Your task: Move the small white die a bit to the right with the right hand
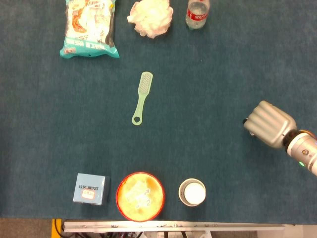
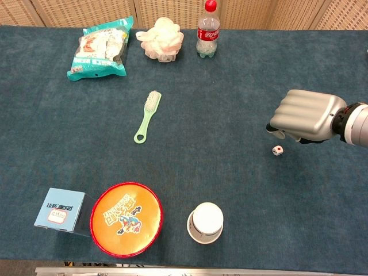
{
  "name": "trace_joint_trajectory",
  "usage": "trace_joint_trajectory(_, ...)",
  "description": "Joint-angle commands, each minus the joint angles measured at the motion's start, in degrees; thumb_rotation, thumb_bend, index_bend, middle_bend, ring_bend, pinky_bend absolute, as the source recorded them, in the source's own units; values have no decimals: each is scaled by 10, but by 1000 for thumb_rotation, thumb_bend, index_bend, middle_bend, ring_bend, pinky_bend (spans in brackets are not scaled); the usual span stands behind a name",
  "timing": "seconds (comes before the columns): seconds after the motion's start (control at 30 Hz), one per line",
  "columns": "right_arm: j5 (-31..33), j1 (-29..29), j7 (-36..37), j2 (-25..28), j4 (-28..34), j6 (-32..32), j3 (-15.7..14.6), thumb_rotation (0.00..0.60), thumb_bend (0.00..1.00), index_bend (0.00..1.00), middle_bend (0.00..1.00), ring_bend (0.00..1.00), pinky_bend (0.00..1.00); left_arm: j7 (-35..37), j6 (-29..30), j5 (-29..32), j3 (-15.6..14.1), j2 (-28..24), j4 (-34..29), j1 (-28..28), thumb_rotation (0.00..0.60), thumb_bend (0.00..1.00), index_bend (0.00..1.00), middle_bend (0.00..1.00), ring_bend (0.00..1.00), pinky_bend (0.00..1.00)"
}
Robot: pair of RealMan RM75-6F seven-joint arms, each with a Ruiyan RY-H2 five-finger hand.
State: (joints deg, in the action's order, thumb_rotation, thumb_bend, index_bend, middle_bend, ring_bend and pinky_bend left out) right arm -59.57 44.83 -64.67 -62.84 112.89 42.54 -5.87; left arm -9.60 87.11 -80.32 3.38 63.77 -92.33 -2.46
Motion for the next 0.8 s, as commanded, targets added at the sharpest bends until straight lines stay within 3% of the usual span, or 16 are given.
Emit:
trace_joint_trajectory(0.03, -20, 5, 18, -7, -16, -6, -8, 600, 1000, 458, 980, 966, 988, -2, 0, 1, 0, 0, 0, 1, 600, 147, 454, 421, 246, 390)
trace_joint_trajectory(0.2, -76, 9, 67, -19, -53, -22, -17, 600, 1000, 458, 980, 966, 988, -7, 0, 5, 1, 1, -1, 2, 600, 147, 460, 420, 246, 390)
trace_joint_trajectory(0.27, -109, 9, 92, -27, -73, -26, -19, 600, 1000, 458, 980, 966, 988, -20, 20, -1, -13, 12, -5, 20, 600, 147, 462, 420, 246, 390)
trace_joint_trajectory(0.33, -148, 7, 119, -35, -94, -27, -22, 600, 1000, 458, 980, 966, 988, -21, 1, 15, 7, 6, -6, 2, 600, 147, 463, 420, 246, 390)
trace_joint_trajectory(0.43, -197, 4, 161, -45, -117, -23, -26, 600, 1000, 458, 980, 966, 988, -21, -2, 18, 7, 2, -9, 2, 600, 147, 464, 420, 246, 390)
trace_joint_trajectory(0.8, -381, -8, 346, -80, -225, 38, -61, 600, 1000, 458, 980, 966, 988, -19, 0, 15, 6, 2, -5, 5, 600, 147, 464, 420, 247, 390)
